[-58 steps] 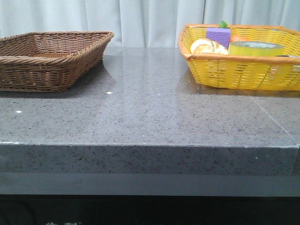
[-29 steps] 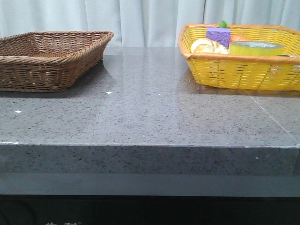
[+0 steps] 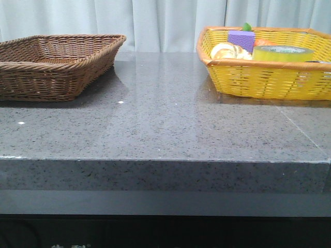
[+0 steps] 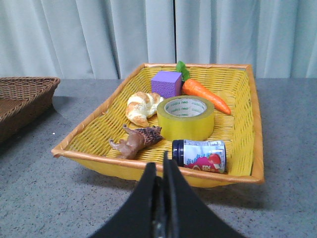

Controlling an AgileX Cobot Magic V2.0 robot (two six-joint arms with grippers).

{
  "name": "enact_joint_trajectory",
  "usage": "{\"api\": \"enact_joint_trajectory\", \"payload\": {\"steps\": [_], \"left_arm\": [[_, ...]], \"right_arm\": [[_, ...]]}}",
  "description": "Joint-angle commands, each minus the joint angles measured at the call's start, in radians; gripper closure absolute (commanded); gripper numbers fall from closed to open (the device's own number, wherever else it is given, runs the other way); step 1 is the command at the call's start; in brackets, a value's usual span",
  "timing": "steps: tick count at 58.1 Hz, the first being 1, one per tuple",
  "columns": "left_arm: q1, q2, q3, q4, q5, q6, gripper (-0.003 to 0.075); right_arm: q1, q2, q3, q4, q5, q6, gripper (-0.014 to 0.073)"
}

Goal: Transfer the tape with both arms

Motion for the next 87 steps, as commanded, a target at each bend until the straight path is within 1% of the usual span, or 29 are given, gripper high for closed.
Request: {"api": "enact_joint_trajectory", "payload": {"steps": [1,11,14,16,18,20,22,25,26,28,30,34,40,46,52,59,66,72,79,87], "left_arm": [[0.001,0.096,-0.087,-0.008,-0.066,-0.005,0.074],[0.001,0.152,-0.108,-0.008,-0.066,-0.005,0.0738],[0.001,0.152,-0.108,-0.008,-0.066,-0.003,0.0723],[0.001,0.152,-0.108,-0.006,-0.066,-0.003,0.0693],[0.001,0.152,-0.108,-0.004,-0.066,0.001,0.0644],[0.001,0.152,-0.108,0.007,-0.066,0.004,0.0577],[0.001,0.152,-0.108,0.02,-0.066,0.004,0.0493],[0.001,0.152,-0.108,0.034,-0.066,0.004,0.0337],[0.001,0.152,-0.108,0.034,-0.066,0.004,0.0279],[0.001,0.152,-0.108,0.034,-0.066,0.004,0.0195],[0.001,0.152,-0.108,0.034,-0.066,0.004,0.0131],[0.001,0.152,-0.108,0.034,-0.066,0.004,0.0067],[0.001,0.152,-0.108,0.034,-0.066,0.004,0.0061],[0.001,0.152,-0.108,0.034,-0.066,0.004,0.0061],[0.001,0.152,-0.108,0.034,-0.066,0.004,0.0061],[0.001,0.152,-0.108,0.034,-0.065,0.004,0.0061],[0.001,0.152,-0.108,0.034,-0.065,0.004,0.0061],[0.001,0.152,-0.108,0.034,-0.065,0.004,0.0061],[0.001,0.152,-0.108,0.034,-0.065,0.004,0.0061],[0.001,0.152,-0.108,0.034,-0.065,0.004,0.0061]], "right_arm": [[-0.008,0.088,-0.082,0.0,-0.055,-0.009,0.0652],[-0.008,0.172,-0.116,0.0,-0.083,-0.009,0.0645],[-0.008,0.178,-0.116,0.0,-0.095,-0.009,0.0609],[-0.008,0.179,-0.116,0.0,-0.106,-0.009,0.0565],[-0.008,0.179,-0.116,0.0,-0.12,-0.009,0.0504],[-0.008,0.179,-0.116,0.0,-0.135,-0.009,0.0429],[-0.008,0.18,-0.115,0.0,-0.152,-0.009,0.0347],[-0.008,0.181,-0.115,0.0,-0.177,-0.009,0.0216],[-0.008,0.184,-0.115,0.0,-0.187,-0.009,0.0187],[-0.008,0.188,-0.115,0.0,-0.208,-0.009,0.0125],[-0.008,0.195,-0.114,0.0,-0.23,-0.009,0.0078],[-0.008,0.212,-0.115,0.015,-0.264,-0.007,0.0023],[-0.008,0.279,-0.144,0.041,-0.257,-0.007,0.0011],[-0.008,0.421,-0.232,0.041,-0.235,-0.007,0.0011],[-0.025,0.599,-0.387,0.049,-0.151,0.001,0.0011],[-0.078,0.794,-0.58,0.079,-0.023,0.003,0.0011],[-0.122,0.956,-0.742,0.095,0.054,0.004,0.0012],[-0.152,1.095,-0.892,0.098,0.132,0.031,0.0012],[-0.171,1.235,-1.025,0.098,0.219,0.052,0.0012],[-0.172,1.37,-1.145,0.097,0.267,0.052,0.0012]]}}
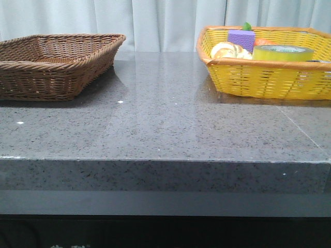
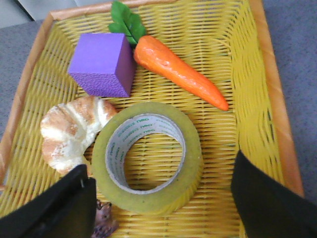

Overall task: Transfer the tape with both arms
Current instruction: 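Reach the right gripper into the yellow basket and grasp the tape roll's rim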

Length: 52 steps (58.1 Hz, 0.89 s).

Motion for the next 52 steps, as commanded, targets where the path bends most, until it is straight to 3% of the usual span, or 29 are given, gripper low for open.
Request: {"api": "enact_joint_trajectory", "payload": {"steps": [1,30,36,44,52], "left_arm": [[0.001,0.006,-0.038,0.0,-0.071,-0.002,0.0061],[0.001,0.006,-0.038,0.0,-0.071,-0.002,0.0061],[0.001,0.006,-0.038,0.0,-0.071,-0.002,0.0061],[0.001,0.006,-0.038,0.0,-0.071,-0.002,0.0061],[0.001,0.006,-0.038,0.0,-0.071,-0.002,0.0061]], "right_arm": [[-0.007,0.04,-0.099,0.006,-0.014,0.0,0.0012],[-0.009,0.278,-0.209,-0.011,-0.008,0.0,0.0026],[-0.009,0.279,-0.209,-0.011,-0.009,0.0,0.0103],[-0.009,0.276,-0.209,-0.011,-0.011,0.0,0.0296],[-0.009,0.27,-0.209,-0.011,-0.011,0.0,0.0391]]}}
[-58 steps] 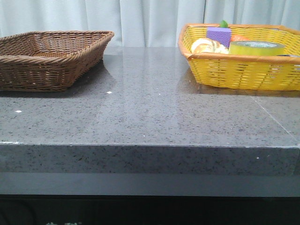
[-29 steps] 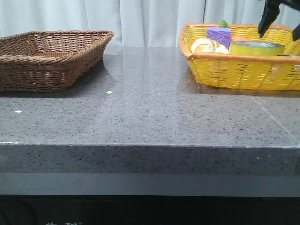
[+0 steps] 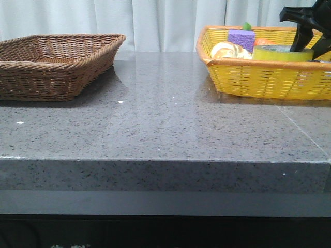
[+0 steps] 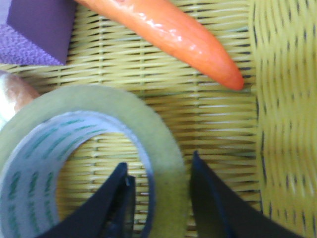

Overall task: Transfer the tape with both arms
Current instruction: 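Reach the right gripper into the yellow basket and grasp the tape roll's rim, then lift the tape roll with the right gripper and set it on the table center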

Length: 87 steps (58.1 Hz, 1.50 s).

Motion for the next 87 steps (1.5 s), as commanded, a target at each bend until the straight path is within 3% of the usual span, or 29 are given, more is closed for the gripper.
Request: {"api": "enact_joint_trajectory", "payload": {"steps": [1,13,39,51,64,76,87], "left_arm": [[0.001,0.006,-0.038,0.0,-0.071,-0.002,0.0061],[0.001,0.006,-0.038,0.0,-0.071,-0.002,0.0061],[0.001,0.006,-0.038,0.0,-0.071,-0.002,0.0061],[0.001,0.006,-0.038,0.0,-0.071,-0.002,0.0061],[0.001,0.006,-0.038,0.0,-0.071,-0.002,0.0061],[0.001,0.006,-0.038,0.0,-0.071,-0.002,0.0061],[0.001,0.006,-0.038,0.0,-0.069,-0.002,0.0061]], "right_arm": [[-0.005,-0.07,-0.037,-0.001,-0.051,-0.005,0.04],[-0.005,-0.097,-0.037,-0.001,-0.053,-0.005,0.0453],[0.036,-0.283,-0.035,-0.001,-0.05,-0.077,0.0454],[0.188,-0.416,0.033,0.0,-0.073,-0.139,0.0454],[0.422,-0.562,0.275,0.008,-0.179,-0.146,0.0454],[0.596,-0.563,0.419,0.036,-0.211,-0.146,0.0454],[0.675,-0.504,0.458,0.038,-0.267,-0.146,0.0454]]}}
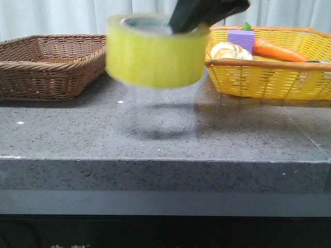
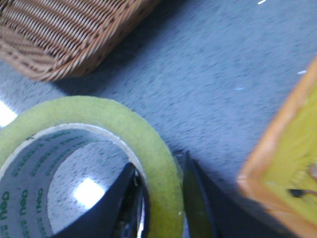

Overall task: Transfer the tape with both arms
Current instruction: 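Lift the tape roll with the right gripper and set it on the table center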

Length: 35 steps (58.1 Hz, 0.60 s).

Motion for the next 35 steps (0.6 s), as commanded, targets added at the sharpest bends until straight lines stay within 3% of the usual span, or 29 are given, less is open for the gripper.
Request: {"api": "enact_joint_trajectory", "payload": {"steps": [1,12,26,35], "left_arm": [[0.001,0.006,-0.038,0.0,-0.069,-0.002,0.0061],[0.001,0.006,-0.038,0.0,-0.069,-0.002,0.0061],[0.001,0.006,-0.038,0.0,-0.069,-0.002,0.0061],[0.001,0.006,-0.038,0.0,-0.069,-0.002,0.0061]], "right_arm": [[0.017,-0.006,-0.029,0.022,-0.127,-0.009,0.0454],[0.021,0.077,-0.029,0.024,-0.155,-0.009,0.0435],[0.022,0.095,-0.034,0.03,-0.153,-0.009,0.0274],[0.022,0.061,-0.037,0.03,-0.149,-0.009,0.0239]]}}
